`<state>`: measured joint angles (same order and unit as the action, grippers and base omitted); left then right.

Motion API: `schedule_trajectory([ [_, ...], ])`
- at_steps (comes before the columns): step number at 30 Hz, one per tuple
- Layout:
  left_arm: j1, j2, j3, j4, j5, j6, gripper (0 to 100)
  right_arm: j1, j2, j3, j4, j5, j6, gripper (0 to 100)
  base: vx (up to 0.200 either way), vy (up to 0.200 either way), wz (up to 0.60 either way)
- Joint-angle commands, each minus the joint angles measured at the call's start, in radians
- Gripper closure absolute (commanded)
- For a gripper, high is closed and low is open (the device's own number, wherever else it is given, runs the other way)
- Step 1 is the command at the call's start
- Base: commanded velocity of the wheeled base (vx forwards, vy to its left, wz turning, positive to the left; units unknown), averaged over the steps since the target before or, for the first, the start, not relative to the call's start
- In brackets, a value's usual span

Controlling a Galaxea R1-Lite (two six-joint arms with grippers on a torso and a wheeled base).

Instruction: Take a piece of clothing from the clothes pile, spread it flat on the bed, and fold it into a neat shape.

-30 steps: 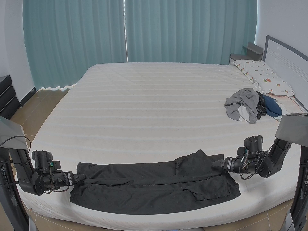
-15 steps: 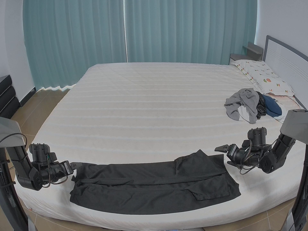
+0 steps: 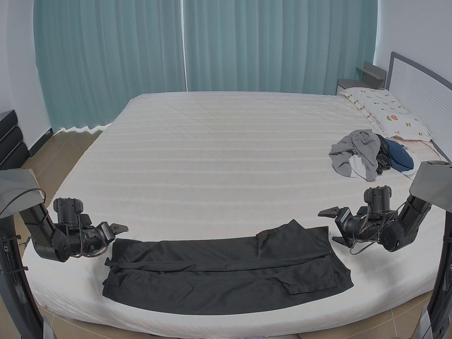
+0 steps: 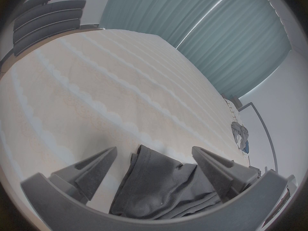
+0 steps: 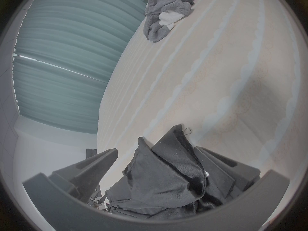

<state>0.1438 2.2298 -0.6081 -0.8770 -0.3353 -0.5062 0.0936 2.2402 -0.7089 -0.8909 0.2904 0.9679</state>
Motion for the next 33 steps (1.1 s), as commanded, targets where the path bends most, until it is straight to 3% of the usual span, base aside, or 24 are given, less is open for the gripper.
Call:
schedule_trajectory([
  [1, 0.0, 0.041, -0.01, -0.002, 0.001, 0.001, 100, 0.0, 0.007, 0.003, 0.0, 0.001, 0.0, 0, 0.0, 0.0, 0.0],
  [9, 0.007, 0.039, 0.007, 0.0, 0.035, -0.008, 100, 0.001, 0.029, -0.012, -0.008, -0.004, -0.008, 0, 0.0, 0.0, 0.0],
  [15, 0.007, 0.03, 0.021, -0.033, 0.081, -0.072, 100, 0.006, 0.068, -0.009, -0.088, -0.011, -0.011, 0, 0.0, 0.0, 0.0],
  [33, 0.034, 0.031, 0.031, -0.066, 0.082, -0.086, 100, 0.008, 0.118, -0.015, -0.134, -0.016, -0.032, 0, 0.0, 0.0, 0.0],
])
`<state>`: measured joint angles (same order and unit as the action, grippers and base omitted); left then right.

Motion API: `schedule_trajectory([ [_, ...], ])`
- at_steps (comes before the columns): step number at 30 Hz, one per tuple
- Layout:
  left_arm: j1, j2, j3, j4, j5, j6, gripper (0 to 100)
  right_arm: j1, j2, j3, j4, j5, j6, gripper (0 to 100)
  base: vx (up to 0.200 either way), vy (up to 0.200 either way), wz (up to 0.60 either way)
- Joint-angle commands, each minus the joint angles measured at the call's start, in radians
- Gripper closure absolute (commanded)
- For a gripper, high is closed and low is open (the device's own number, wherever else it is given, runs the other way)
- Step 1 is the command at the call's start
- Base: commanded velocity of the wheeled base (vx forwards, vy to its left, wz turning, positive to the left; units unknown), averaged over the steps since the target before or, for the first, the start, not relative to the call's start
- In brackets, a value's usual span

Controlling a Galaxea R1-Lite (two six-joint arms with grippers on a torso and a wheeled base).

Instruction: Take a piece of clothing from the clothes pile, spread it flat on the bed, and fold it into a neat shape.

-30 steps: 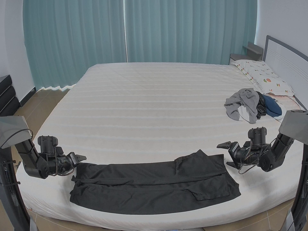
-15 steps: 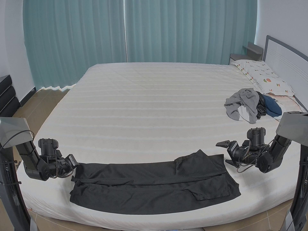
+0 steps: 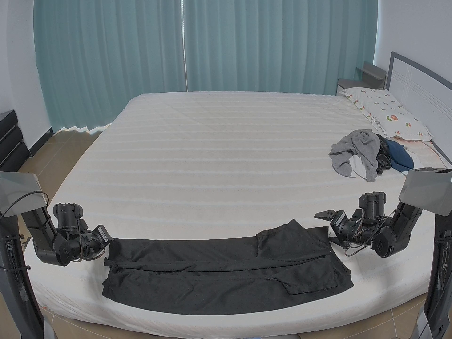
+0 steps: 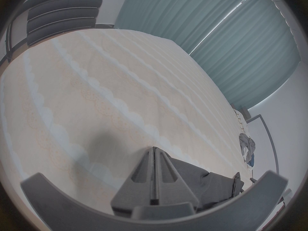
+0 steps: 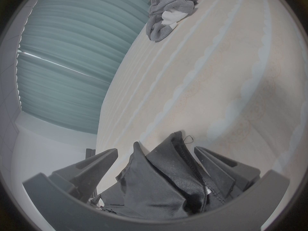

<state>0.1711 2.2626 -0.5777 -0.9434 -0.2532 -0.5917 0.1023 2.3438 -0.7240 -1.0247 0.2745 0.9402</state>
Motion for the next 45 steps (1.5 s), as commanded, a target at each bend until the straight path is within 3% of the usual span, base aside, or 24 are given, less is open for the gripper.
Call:
schedule_trajectory([
  [1, 0.008, -0.001, 0.001, 0.0, 0.0, 0.0, 100, -0.001, 0.014, 0.0, 0.0, 0.0, -0.009, 0, 0.0, 0.0, 0.0],
  [3, 0.01, -0.003, 0.001, 0.0, 0.0, 0.0, 100, -0.001, 0.015, -0.002, -0.002, 0.0, -0.012, 0, 0.0, 0.0, 0.0],
  [4, 0.01, -0.003, 0.001, -0.002, 0.0, -0.002, 100, -0.001, 0.015, -0.002, -0.005, 0.0, -0.012, 100, 0.0, 0.0, 0.0],
  [31, 0.004, 0.0, 0.004, -0.005, -0.003, -0.014, 100, -0.032, 0.022, 0.006, -0.02, -0.023, -0.017, 100, 0.0, 0.0, 0.0],
  [32, 0.004, -0.001, 0.005, -0.005, -0.005, -0.016, 100, -0.032, 0.02, 0.006, -0.02, -0.021, -0.02, 0, 0.0, 0.0, 0.0],
  [33, 0.002, -0.005, 0.01, -0.005, -0.009, -0.017, 100, -0.03, 0.017, 0.009, -0.02, -0.021, -0.021, 0, 0.0, 0.0, 0.0],
  [34, 0.002, -0.005, 0.013, -0.005, -0.012, -0.017, 0, -0.026, 0.015, 0.014, -0.021, -0.021, -0.021, 0, 0.0, 0.0, 0.0],
  [42, 0.005, -0.003, 0.012, -0.005, -0.035, -0.023, 0, -0.016, -0.078, 0.054, -0.043, -0.021, -0.064, 0, 0.0, 0.0, 0.0],
  [45, 0.008, -0.005, 0.005, -0.006, -0.074, -0.074, 0, 0.023, -0.167, 0.08, -0.031, -0.015, -0.104, 0, 0.0, 0.0, 0.0],
])
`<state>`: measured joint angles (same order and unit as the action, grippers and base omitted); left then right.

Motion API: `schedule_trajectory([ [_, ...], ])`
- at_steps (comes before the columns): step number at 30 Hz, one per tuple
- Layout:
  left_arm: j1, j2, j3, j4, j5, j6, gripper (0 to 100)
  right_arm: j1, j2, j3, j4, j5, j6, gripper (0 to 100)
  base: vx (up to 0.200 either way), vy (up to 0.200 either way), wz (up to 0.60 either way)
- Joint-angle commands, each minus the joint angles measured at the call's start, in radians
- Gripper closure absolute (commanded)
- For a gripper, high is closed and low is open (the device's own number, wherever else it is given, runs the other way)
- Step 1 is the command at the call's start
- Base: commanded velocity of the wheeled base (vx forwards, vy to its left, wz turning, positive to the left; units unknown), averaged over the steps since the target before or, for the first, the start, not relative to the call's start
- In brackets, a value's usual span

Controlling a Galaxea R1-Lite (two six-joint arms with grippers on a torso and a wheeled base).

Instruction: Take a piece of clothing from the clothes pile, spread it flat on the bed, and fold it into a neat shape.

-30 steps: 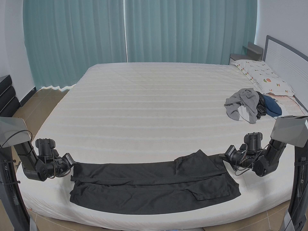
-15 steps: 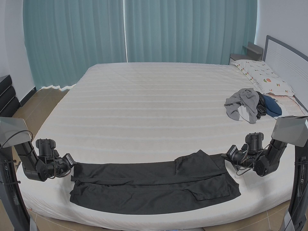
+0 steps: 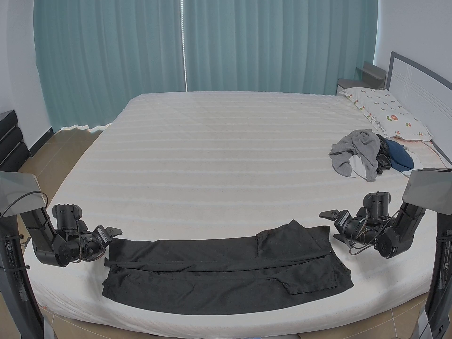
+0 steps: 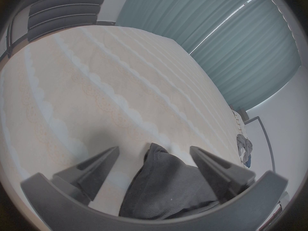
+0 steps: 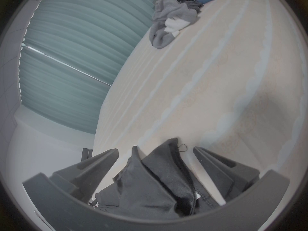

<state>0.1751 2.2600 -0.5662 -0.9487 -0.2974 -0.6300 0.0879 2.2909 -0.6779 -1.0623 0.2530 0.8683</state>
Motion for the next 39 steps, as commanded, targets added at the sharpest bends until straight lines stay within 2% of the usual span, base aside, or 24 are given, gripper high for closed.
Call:
schedule_trajectory([
  [1, 0.004, -0.005, -0.008, 0.001, -0.043, -0.054, 0, 0.059, -0.136, 0.044, 0.015, 0.011, -0.051, 0, 0.0, 0.0, 0.0],
  [4, 0.006, -0.007, -0.008, -0.002, -0.062, -0.068, 0, 0.093, -0.142, 0.055, 0.032, 0.014, -0.091, 0, 0.0, 0.0, 0.0],
  [6, 0.006, -0.01, 0.0, -0.005, -0.074, -0.066, 0, 0.13, -0.125, 0.052, 0.074, 0.015, -0.189, 0, 0.0, 0.0, 0.0],
  [7, 0.006, -0.01, 0.0, -0.007, -0.074, -0.066, 0, 0.131, -0.122, 0.05, 0.079, 0.015, -0.195, 0, 0.0, 0.0, 0.0],
  [8, 0.006, -0.008, 0.003, -0.019, -0.074, -0.068, 0, 0.158, -0.108, 0.035, 0.107, 0.015, -0.238, 0, 0.0, 0.0, 0.0],
  [11, 0.006, -0.007, 0.008, -0.027, -0.074, -0.066, 0, 0.171, -0.093, 0.018, 0.12, 0.014, -0.256, 0, 0.0, 0.0, 0.0],
  [14, 0.006, -0.002, 0.014, -0.041, -0.074, -0.065, 0, 0.174, -0.041, -0.042, 0.165, 0.006, -0.328, 0, 0.0, 0.0, 0.0],
  [24, 0.006, -0.002, 0.014, -0.041, -0.074, -0.063, 0, 0.173, 0.027, -0.134, 0.194, 0.005, -0.345, 0, 0.0, 0.0, 0.0],
  [34, 0.006, -0.002, 0.014, -0.041, -0.074, -0.063, 0, 0.167, 0.071, -0.126, 0.193, 0.003, -0.38, 0, 0.0, 0.0, 0.0],
  [35, 0.006, -0.002, 0.014, -0.041, -0.074, -0.063, 0, 0.167, 0.073, -0.124, 0.193, 0.003, -0.382, 100, 0.0, 0.0, 0.0],
  [39, 0.006, -0.002, 0.014, -0.041, -0.074, -0.063, 0, 0.165, 0.064, -0.117, 0.193, 0.003, -0.382, 100, 0.0, 0.0, 0.0],
])
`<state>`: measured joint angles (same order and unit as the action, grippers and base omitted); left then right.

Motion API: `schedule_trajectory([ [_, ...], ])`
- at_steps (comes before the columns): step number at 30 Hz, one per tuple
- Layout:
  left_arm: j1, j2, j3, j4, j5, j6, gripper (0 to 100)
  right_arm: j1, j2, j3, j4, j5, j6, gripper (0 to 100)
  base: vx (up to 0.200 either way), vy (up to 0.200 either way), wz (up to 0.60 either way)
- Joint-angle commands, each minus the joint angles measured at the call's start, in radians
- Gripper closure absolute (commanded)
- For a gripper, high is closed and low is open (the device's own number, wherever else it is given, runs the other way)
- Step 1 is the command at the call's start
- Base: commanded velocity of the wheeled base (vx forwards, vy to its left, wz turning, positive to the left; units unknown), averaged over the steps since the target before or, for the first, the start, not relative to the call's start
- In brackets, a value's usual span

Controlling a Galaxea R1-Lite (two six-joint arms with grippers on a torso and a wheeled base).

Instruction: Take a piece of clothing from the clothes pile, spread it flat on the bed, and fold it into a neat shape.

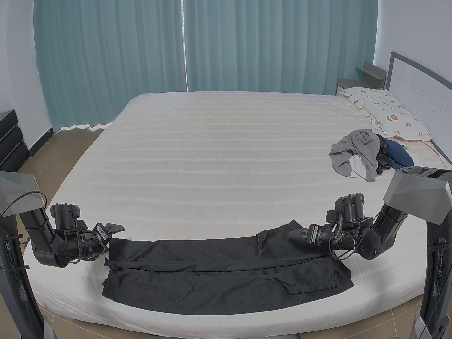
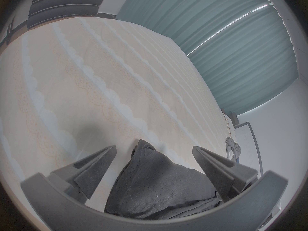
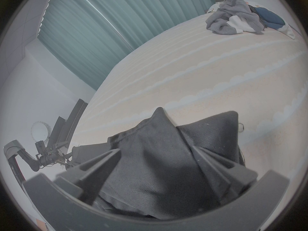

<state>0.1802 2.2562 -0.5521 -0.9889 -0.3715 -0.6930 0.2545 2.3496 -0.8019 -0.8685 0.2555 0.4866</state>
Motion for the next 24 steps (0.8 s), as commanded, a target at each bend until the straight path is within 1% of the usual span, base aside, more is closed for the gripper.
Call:
schedule_trajectory([
  [1, 0.001, 0.002, 0.0, 0.0, 0.0, 0.0, 0, -0.006, 0.002, 0.012, -0.001, 0.001, -0.005, 100, 0.0, 0.0, 0.0],
  [10, 0.001, 0.002, 0.001, 0.0, 0.0, 0.0, 0, -0.049, -0.05, 0.09, -0.009, 0.004, -0.051, 100, 0.0, 0.0, 0.0],
  [24, -0.001, 0.002, 0.0, 0.0, 0.0, 0.0, 0, -0.052, -0.085, 0.173, -0.052, 0.014, -0.051, 100, 0.0, 0.0, 0.0],
])
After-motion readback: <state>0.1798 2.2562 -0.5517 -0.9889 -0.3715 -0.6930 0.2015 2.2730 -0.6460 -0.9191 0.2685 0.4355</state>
